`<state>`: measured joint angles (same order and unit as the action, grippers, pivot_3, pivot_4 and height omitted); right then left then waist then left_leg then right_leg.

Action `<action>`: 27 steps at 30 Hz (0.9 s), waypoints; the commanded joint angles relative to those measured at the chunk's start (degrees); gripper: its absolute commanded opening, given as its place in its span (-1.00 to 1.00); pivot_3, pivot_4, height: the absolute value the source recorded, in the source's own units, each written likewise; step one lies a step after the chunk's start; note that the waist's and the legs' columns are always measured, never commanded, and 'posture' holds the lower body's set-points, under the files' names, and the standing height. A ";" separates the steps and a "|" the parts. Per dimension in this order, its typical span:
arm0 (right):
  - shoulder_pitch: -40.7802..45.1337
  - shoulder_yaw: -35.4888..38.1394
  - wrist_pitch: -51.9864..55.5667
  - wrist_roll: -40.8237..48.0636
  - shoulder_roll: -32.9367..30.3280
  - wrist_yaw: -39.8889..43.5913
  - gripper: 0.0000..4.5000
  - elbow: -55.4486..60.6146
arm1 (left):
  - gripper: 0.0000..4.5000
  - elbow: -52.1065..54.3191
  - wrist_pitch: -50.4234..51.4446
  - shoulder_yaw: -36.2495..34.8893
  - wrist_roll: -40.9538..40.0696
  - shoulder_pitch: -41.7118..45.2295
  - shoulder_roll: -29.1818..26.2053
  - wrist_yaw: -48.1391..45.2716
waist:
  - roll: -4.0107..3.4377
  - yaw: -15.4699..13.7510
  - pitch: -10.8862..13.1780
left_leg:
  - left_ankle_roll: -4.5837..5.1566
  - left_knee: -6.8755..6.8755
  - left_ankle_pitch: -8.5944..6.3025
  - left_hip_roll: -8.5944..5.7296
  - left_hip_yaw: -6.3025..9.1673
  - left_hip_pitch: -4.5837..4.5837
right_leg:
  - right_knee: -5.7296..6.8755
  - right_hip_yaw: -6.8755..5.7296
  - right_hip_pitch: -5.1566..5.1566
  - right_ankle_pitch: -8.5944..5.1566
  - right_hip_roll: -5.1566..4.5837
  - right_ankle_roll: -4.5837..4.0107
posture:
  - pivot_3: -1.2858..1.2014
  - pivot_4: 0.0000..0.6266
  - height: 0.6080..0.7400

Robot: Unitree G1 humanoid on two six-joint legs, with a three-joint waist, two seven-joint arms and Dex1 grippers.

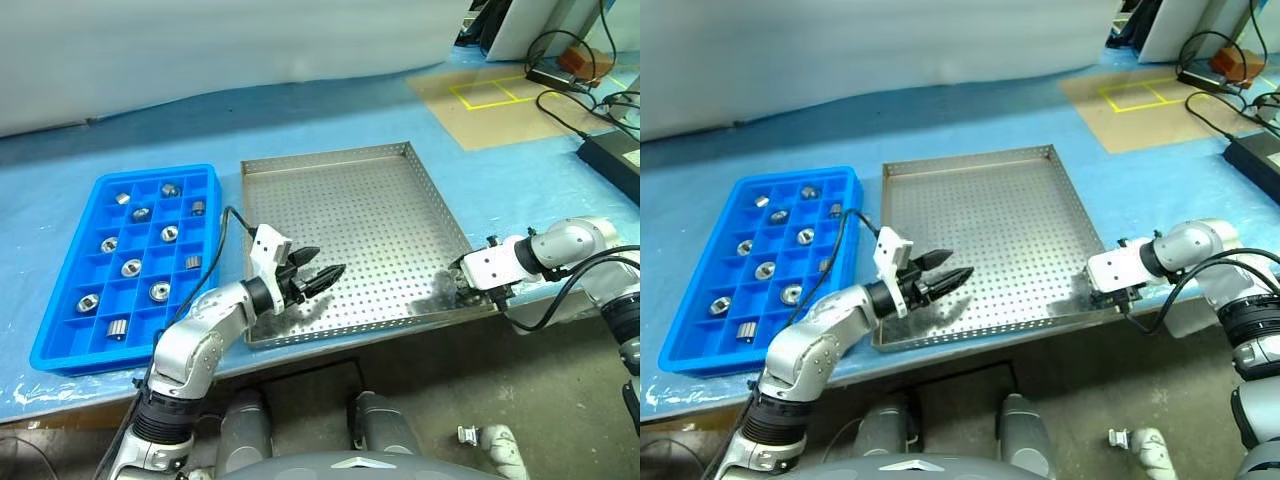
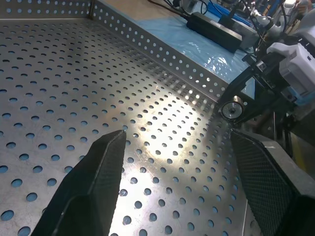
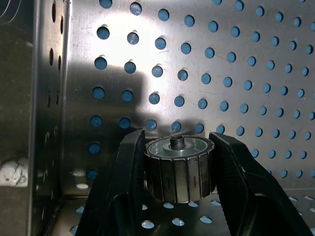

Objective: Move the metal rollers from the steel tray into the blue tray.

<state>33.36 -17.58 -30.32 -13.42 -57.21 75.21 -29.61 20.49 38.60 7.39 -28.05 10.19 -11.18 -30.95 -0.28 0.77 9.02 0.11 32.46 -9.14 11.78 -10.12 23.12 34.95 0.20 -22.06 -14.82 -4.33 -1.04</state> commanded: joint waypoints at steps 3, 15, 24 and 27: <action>-1.24 0.43 4.40 2.01 0.13 2.00 -0.28 2.34 | 0.58 6.91 5.35 -0.24 -3.14 2.28 0.79 4.22 | 0.07 -0.03 0.04 | 0.00 0.01 0.00 -0.02 0.00 0.02 | 0.00 0.01 0.00 0.00 -0.01 0.00 | -0.13 -0.52 1.00; 1.75 5.51 30.79 14.39 4.91 4.59 -0.28 19.19 | 0.58 11.93 7.78 -7.32 -9.98 2.62 -4.84 3.07 | 0.05 0.01 0.10 | -0.05 -0.05 0.04 0.04 0.00 0.06 | 0.24 0.06 -0.26 0.00 0.09 0.00 | -0.09 -0.52 1.00; 10.00 2.59 32.56 14.38 17.94 -1.06 -0.28 15.71 | 0.58 4.14 -3.46 -16.92 -5.61 -0.51 -15.47 -3.30 | 0.17 -0.91 0.19 | -0.29 -0.02 0.10 0.00 0.03 0.13 | 0.41 0.05 -0.34 0.00 0.02 0.00 | 0.04 -0.52 1.00; 14.59 1.07 29.06 13.34 26.11 -4.23 -0.28 9.04 | 0.58 4.50 -6.92 -20.63 -4.80 -5.23 -16.88 -3.60 | 0.23 -1.56 0.22 | -0.45 -0.14 0.23 0.03 0.04 0.25 | 0.54 0.05 -0.64 0.00 0.08 -0.01 | 0.13 -0.52 1.00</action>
<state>45.08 -16.03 1.63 -0.04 -33.60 72.96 -18.83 23.49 34.51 -10.39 -33.19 6.51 -27.50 -34.07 -0.06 -0.79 9.24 -0.40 32.31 -8.86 11.80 -10.06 23.51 35.59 0.17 -22.87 -14.83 -4.22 -1.05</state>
